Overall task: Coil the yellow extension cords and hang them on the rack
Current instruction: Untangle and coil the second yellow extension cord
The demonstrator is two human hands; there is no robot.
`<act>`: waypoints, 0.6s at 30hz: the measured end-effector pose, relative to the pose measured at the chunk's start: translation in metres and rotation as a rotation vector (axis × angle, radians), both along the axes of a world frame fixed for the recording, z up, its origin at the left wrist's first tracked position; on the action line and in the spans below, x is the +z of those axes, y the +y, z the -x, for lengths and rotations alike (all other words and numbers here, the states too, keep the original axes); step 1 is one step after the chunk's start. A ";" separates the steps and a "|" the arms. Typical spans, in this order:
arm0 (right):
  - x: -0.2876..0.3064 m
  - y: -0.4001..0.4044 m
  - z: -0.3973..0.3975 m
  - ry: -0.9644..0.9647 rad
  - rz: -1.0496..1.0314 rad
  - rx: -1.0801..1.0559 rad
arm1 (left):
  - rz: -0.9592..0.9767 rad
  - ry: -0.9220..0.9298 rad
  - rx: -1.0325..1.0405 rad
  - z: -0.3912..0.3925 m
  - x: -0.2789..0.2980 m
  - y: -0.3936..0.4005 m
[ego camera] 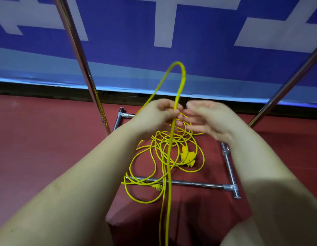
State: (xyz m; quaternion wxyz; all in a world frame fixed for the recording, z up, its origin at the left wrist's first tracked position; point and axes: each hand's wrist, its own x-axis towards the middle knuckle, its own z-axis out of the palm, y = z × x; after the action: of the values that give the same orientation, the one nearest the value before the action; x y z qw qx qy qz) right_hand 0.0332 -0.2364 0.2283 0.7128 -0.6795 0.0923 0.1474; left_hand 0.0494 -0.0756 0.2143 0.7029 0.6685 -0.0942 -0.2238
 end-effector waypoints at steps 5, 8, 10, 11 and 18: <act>-0.015 0.011 0.012 0.159 0.348 0.483 | 0.227 0.069 0.351 -0.013 0.000 0.004; -0.014 0.013 0.011 0.080 0.327 0.470 | 0.298 0.091 0.409 -0.016 0.001 0.006; -0.012 0.011 0.009 0.029 0.306 0.400 | 0.284 0.106 0.364 -0.015 0.000 0.006; -0.011 0.010 0.008 0.007 0.294 0.350 | 0.247 0.117 0.309 -0.014 0.000 0.006; -0.006 0.004 -0.001 -0.035 -0.033 -0.116 | -0.189 0.155 -0.262 0.006 -0.006 0.000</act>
State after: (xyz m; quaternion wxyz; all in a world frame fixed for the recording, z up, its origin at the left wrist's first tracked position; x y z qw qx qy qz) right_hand 0.0344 -0.2322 0.2219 0.7327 -0.6636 0.1169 0.0954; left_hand 0.0438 -0.0758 0.2084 0.6068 0.6946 -0.1047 -0.3721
